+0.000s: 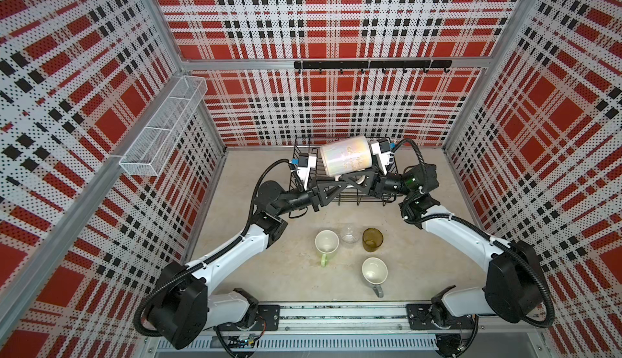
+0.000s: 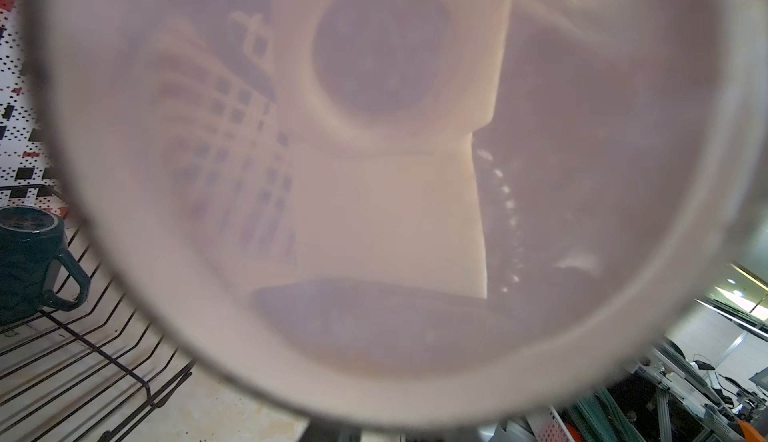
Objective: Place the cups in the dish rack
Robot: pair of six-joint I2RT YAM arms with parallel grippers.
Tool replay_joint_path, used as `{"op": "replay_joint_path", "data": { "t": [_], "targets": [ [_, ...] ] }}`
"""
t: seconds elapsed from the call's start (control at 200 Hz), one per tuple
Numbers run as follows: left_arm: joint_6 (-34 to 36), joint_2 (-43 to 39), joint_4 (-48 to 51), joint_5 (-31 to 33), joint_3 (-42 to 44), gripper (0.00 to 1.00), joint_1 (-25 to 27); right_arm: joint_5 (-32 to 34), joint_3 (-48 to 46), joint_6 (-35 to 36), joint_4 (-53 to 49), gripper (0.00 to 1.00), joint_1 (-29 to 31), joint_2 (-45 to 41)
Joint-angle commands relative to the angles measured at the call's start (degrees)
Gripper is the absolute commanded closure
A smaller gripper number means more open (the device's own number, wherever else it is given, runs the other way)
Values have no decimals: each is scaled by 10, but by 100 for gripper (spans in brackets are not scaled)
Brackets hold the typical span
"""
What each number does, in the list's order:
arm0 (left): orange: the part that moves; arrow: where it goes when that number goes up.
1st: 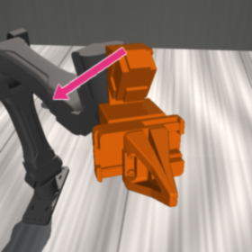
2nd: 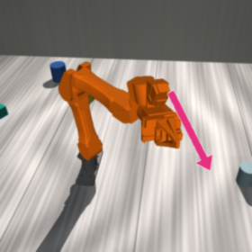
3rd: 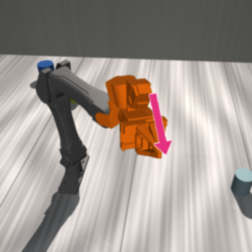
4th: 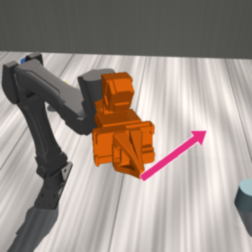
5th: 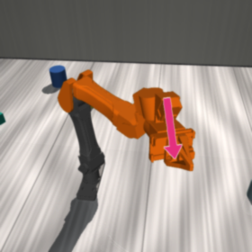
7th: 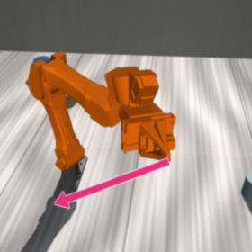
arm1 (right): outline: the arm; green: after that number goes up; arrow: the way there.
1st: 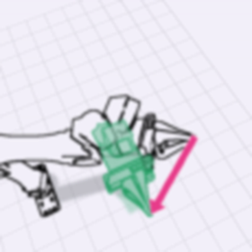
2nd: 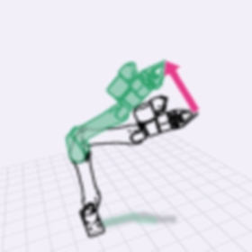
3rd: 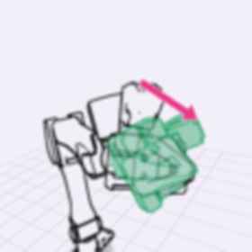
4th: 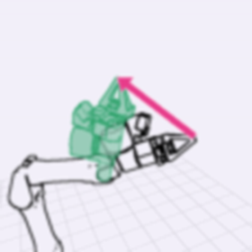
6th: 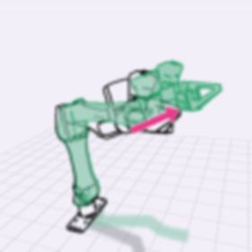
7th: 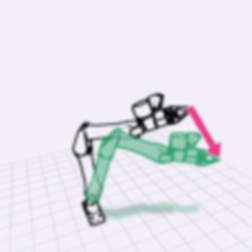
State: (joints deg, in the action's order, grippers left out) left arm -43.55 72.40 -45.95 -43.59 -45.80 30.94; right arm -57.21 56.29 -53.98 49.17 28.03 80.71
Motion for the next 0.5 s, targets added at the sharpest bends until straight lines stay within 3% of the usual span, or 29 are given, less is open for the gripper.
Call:
{"op": "replay_joint_path", "data": {
  "t": [0.0,0.065,0.185,0.306,0.471,0.496],
  "targets": [
    [15,-6,-15,3,-1,82,-4,6,26,4,31,100,11,-4],
    [15,-4,-16,3,-3,84,-4,11,24,15,13,100,11,-6],
    [18,-4,-17,8,2,100,-11,38,19,26,-10,100,10,-11],
    [11,-5,-19,25,14,100,-29,42,21,14,3,96,6,-5],
    [-17,2,-44,29,37,100,-51,36,8,-75,112,100,-16,18],
    [-21,3,-48,30,40,87,-54,35,5,-93,137,100,-21,23]
  ]
}}
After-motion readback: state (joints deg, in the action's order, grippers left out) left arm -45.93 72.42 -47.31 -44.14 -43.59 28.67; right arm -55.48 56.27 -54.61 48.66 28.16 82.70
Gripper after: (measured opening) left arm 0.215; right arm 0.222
